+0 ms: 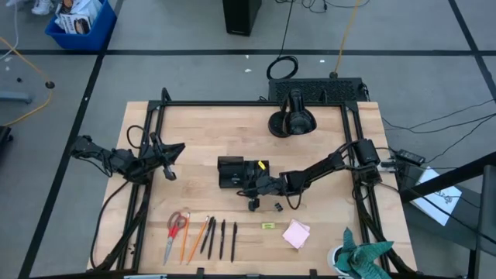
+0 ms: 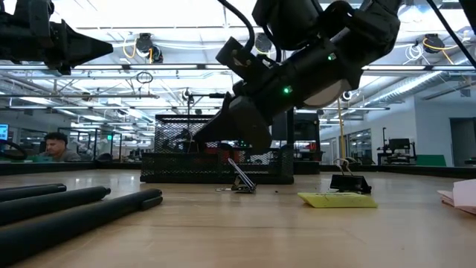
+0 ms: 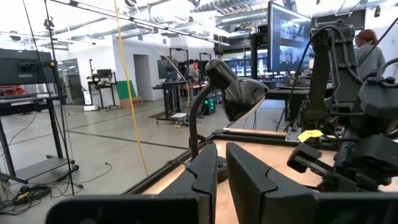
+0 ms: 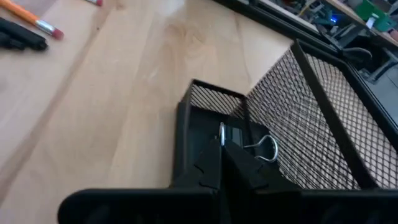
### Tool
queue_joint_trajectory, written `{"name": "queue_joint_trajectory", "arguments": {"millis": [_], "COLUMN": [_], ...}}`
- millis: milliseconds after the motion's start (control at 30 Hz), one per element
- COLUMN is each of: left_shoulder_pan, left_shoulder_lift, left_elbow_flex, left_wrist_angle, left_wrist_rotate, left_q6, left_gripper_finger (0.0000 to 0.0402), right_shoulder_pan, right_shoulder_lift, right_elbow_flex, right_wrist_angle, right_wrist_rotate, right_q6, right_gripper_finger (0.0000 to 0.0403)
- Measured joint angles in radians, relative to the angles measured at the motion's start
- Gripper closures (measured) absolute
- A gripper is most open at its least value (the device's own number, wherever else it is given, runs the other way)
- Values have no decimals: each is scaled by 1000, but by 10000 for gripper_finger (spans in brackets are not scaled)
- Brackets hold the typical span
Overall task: Pick and place office supplies into organizer
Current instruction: Put the black binder clip into the black desk organizer
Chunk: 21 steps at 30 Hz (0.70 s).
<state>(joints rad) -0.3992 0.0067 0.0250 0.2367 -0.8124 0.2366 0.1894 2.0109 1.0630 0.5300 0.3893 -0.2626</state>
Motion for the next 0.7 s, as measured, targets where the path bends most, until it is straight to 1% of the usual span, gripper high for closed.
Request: {"name": "queue_joint_trajectory", "arguments": {"millis": [233,433,700], "left_shoulder_pan": [0,0,0], "left_shoulder_lift": [0,0,0], "left_elbow_flex": [0,0,0], "left_wrist_angle": [0,0,0], "left_wrist_rotate": [0,0,0], "left_q6": [1,5,5], "left_gripper_finger": [360,360,360], "right_shoulder_pan": [0,-5,-2], "right_shoulder_lift": [0,0,-10], "right_elbow_flex": [0,0,0], "right_wrist_angle": [-7,-7,-10], "right_wrist_rotate": [-1,-1,6], "right_q6": [1,44,21], "right_gripper_finger": [399,368,334]}}
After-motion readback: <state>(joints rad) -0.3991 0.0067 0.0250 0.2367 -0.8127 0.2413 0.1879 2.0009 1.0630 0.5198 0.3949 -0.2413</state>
